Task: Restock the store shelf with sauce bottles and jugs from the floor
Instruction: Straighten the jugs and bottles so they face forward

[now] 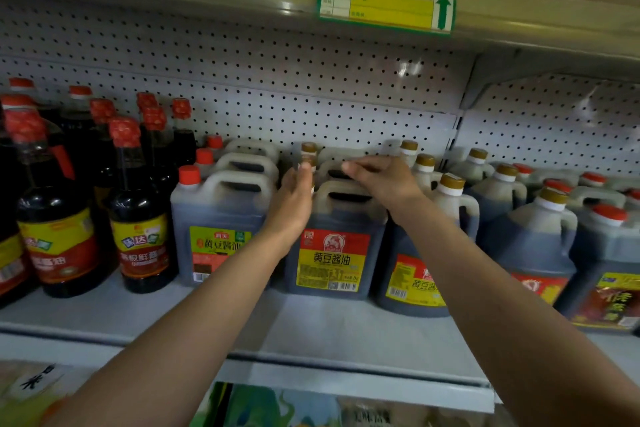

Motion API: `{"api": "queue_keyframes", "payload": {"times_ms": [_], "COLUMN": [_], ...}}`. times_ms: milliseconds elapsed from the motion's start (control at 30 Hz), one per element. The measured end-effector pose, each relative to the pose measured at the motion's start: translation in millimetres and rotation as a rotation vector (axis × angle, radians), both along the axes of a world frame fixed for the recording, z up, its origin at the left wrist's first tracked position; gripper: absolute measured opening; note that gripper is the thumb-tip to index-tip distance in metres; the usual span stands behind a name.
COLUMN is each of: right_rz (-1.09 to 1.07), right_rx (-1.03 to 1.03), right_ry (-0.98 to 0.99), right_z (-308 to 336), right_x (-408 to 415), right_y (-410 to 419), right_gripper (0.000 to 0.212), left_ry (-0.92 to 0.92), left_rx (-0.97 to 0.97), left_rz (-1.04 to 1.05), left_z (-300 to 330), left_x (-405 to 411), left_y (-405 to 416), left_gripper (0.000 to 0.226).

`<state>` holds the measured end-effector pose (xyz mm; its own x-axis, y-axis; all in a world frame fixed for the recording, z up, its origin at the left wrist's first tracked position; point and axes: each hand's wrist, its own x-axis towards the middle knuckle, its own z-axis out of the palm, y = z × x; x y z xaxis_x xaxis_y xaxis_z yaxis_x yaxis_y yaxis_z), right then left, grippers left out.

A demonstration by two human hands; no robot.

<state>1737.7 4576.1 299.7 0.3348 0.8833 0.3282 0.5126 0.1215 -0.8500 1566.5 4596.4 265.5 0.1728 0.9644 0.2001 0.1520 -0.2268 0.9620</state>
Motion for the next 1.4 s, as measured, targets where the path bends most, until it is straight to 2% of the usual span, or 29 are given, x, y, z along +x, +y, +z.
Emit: {"api": "queue_keyframes", "payload": {"times_ms": [233,467,700,1000,1133,1400], "right_rz": [0.094,0.053,0.1,0.054,0.064,0.081], "right_rx": [0.087,0.086,0.082,0.118,0.119,0.096], "right_ry": [0.077,0.035,0.096,0.13,0.153,0.183], "right_z": [-25,-28,-26,-30,-31,-31], "right_x": [-8,-8,-7,-15,-16,-14], "right_y": [-11,-8,-11,-13,-16,-15], "right_gripper": [0.012,0.02,0.014,0.024,0.021,0.023], "left_ry": [0.027,0.06,0.088,0.074,0.068,-0.048], "left_rx": [0.046,0.059,0.057,0.068,0.064,-0.038], "left_rz": [0.068,0.101,0.132,0.14,0.154,0.123], "left_z": [-15,-13,-15,-15,-15,-38], "left_x": [3,6,7,7,6,-4], "left_y": [-5,-4,-5,-5,-9,-37], "left_gripper": [0.051,0.054,0.056,0.056,0.054,0.06]}}
